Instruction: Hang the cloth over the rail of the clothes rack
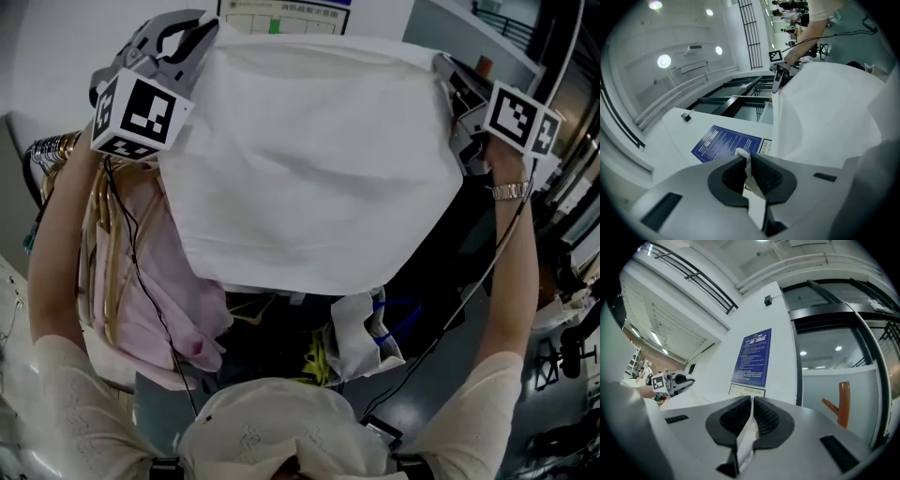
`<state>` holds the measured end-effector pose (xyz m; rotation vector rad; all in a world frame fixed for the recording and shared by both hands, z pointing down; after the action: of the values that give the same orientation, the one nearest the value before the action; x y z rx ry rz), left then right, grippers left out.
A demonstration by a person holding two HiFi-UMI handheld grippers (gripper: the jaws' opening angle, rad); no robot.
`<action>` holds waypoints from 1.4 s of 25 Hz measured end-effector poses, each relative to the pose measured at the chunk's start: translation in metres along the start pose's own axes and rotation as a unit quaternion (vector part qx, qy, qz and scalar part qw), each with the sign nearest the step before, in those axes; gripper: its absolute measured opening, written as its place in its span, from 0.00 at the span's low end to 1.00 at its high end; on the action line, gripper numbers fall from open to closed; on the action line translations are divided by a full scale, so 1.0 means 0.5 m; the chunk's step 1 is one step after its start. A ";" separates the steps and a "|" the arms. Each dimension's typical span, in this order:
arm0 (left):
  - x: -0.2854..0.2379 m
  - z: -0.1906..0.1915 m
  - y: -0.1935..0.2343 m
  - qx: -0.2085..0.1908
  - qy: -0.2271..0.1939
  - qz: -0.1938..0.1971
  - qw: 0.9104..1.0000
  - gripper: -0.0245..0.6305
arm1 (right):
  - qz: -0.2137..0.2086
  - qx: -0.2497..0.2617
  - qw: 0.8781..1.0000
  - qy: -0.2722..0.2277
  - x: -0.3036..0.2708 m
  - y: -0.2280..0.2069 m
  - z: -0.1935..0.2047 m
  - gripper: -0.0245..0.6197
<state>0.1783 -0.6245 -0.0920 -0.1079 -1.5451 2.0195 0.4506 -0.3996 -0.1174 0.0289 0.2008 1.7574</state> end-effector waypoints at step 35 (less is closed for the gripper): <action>0.034 -0.024 0.001 0.018 -0.069 0.041 0.997 0.07 | -0.158 0.203 0.965 0.060 -0.286 0.483 -0.067 0.19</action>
<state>0.1690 -0.6056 -0.0914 -0.0187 -1.6125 2.1579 0.2397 -0.5870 -0.1006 0.1794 0.6194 1.3776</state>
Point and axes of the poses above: the fingertips, and each gripper's own axes: x backward along the fingers, y to its left, z out of its underside, the point moved 5 cm from there along x, backward along the fingers, and after that the axes turned 14 degrees about y, right-handed, at the moved point
